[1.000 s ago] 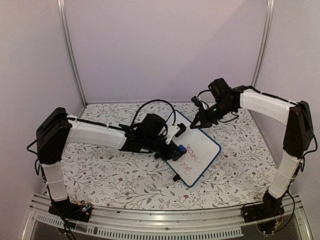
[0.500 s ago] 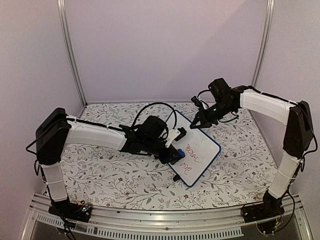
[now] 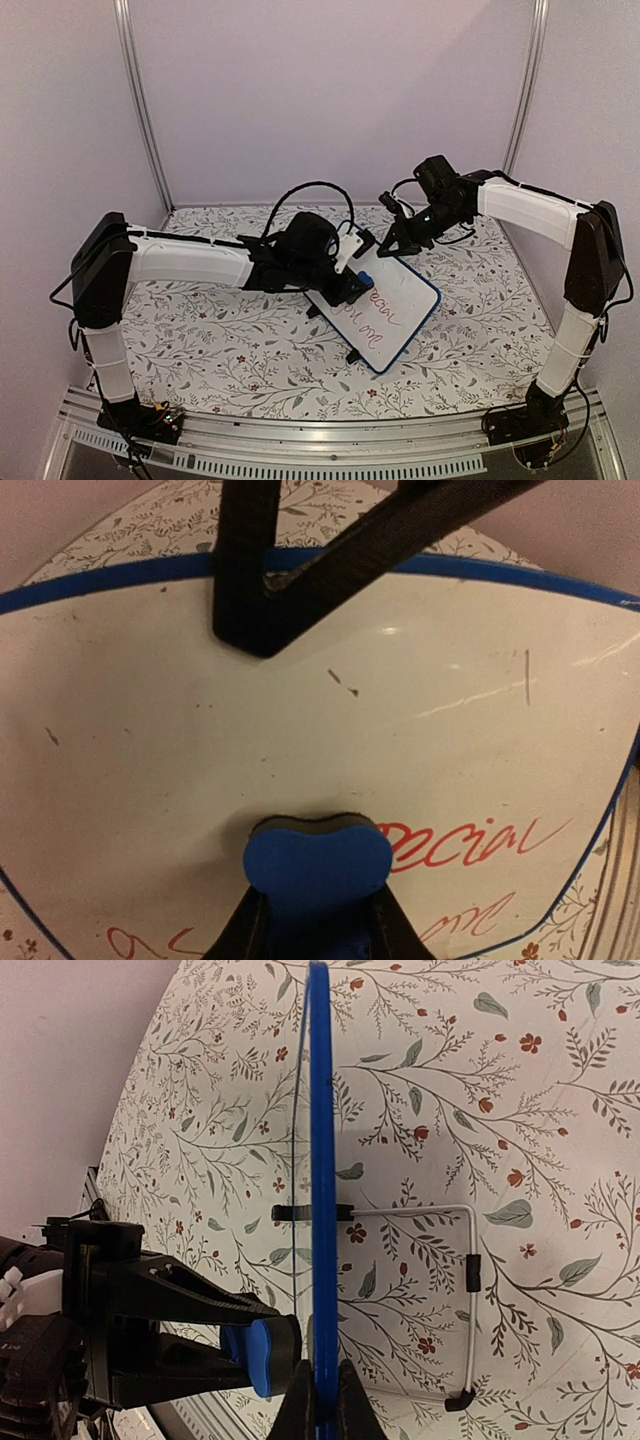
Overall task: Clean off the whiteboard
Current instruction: Erase the whiteboard from the whiteboard stand.
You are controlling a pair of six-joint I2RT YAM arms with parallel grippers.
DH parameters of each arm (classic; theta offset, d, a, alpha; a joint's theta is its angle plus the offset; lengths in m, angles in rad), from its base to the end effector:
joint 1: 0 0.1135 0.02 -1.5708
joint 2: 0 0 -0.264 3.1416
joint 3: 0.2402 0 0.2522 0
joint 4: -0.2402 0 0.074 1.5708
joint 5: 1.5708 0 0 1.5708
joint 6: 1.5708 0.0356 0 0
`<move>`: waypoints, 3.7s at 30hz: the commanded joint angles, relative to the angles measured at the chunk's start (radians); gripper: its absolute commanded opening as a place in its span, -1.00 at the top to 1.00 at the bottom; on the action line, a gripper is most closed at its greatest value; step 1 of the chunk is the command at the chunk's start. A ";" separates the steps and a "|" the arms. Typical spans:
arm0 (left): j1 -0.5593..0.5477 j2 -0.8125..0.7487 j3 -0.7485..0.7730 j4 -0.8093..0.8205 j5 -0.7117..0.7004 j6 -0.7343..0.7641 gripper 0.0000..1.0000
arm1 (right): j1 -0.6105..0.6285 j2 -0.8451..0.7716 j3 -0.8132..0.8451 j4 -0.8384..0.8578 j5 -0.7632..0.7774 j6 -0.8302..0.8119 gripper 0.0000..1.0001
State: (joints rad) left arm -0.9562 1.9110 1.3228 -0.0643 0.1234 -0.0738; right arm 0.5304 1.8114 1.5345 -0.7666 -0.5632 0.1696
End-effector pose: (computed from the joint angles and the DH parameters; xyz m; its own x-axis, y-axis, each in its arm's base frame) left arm 0.2455 -0.3555 0.2100 -0.4131 0.4584 -0.7869 0.8390 0.5276 -0.1331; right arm 0.3245 0.2123 0.2707 -0.8461 -0.3307 -0.4181 -0.5242 0.6588 0.5397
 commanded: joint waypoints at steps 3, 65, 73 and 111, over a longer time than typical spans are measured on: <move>-0.010 0.023 0.037 0.035 0.027 0.024 1.00 | 0.035 0.039 -0.023 -0.081 0.020 -0.019 1.00; -0.077 0.074 -0.154 -0.051 0.080 -0.078 1.00 | 0.034 0.026 -0.028 -0.083 0.029 -0.024 1.00; -0.078 0.024 -0.175 -0.055 0.039 -0.100 1.00 | 0.034 0.023 -0.029 -0.082 0.029 -0.022 1.00; -0.111 -0.114 0.083 -0.143 -0.132 -0.032 1.00 | 0.034 0.037 -0.010 -0.088 0.101 0.003 1.00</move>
State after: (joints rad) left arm -1.0557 1.7931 1.4425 -0.2893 -0.0650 -0.1223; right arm 0.5365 1.8175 1.5509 -0.7826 -0.5339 0.1650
